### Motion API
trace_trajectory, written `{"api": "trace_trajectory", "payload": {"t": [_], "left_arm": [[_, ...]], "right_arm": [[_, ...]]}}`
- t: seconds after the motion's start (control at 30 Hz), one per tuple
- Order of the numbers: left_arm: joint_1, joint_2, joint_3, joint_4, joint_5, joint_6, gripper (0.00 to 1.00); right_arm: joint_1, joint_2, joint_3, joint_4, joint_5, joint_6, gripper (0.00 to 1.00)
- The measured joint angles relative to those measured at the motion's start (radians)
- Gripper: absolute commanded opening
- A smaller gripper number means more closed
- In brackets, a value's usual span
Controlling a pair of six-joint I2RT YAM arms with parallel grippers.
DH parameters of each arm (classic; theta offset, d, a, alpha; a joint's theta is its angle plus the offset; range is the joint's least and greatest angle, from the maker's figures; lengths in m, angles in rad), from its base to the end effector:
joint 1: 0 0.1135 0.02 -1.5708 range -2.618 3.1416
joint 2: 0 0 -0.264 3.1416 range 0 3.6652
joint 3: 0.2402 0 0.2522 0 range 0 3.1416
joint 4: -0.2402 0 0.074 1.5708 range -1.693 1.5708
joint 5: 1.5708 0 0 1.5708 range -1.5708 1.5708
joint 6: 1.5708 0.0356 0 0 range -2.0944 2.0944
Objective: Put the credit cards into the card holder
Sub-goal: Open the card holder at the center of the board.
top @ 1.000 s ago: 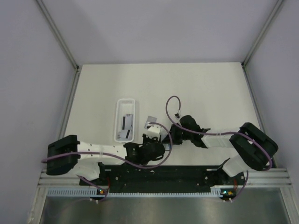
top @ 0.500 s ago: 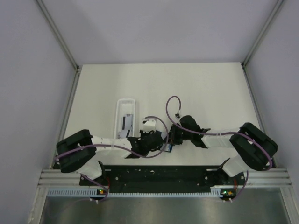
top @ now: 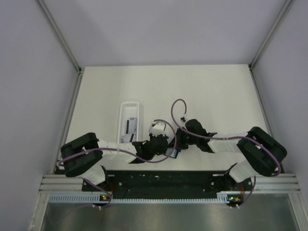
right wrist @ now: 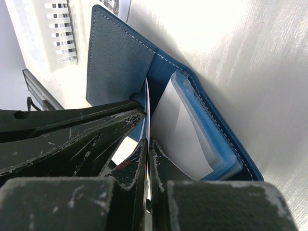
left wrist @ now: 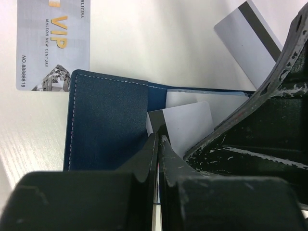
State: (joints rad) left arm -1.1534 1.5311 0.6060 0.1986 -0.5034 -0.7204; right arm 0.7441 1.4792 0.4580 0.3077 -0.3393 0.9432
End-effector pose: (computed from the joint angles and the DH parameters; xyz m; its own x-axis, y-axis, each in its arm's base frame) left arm 0.1306 -0.2522 0.1479 -0.6342 0.0047 -0.7732 0.3143 0.9152 -0.2523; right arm 0.1805 0.1823 0.1284 -0.9496 0.1633 -0.2676 -0.0940 0.6661 0.7399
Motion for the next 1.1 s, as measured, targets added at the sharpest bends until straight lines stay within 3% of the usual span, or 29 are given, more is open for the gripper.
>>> {"api": "trace_trajectory", "payload": {"t": [0.23,0.63,1.1], "left_arm": [[0.0,0.021,-0.014,0.027,0.002,0.005,0.0],[0.002,0.044,-0.032,0.079,0.0,-0.057,0.0],[0.003,0.028,-0.039,0.063,0.019,-0.119,0.0]], "right_arm": [[0.0,-0.059,-0.002,-0.069,0.023,-0.005,0.0],[0.0,-0.335,-0.027,-0.277,0.115,-0.018,0.0],[-0.01,-0.404,-0.074,-0.421,0.192,-0.027,0.0]]}}
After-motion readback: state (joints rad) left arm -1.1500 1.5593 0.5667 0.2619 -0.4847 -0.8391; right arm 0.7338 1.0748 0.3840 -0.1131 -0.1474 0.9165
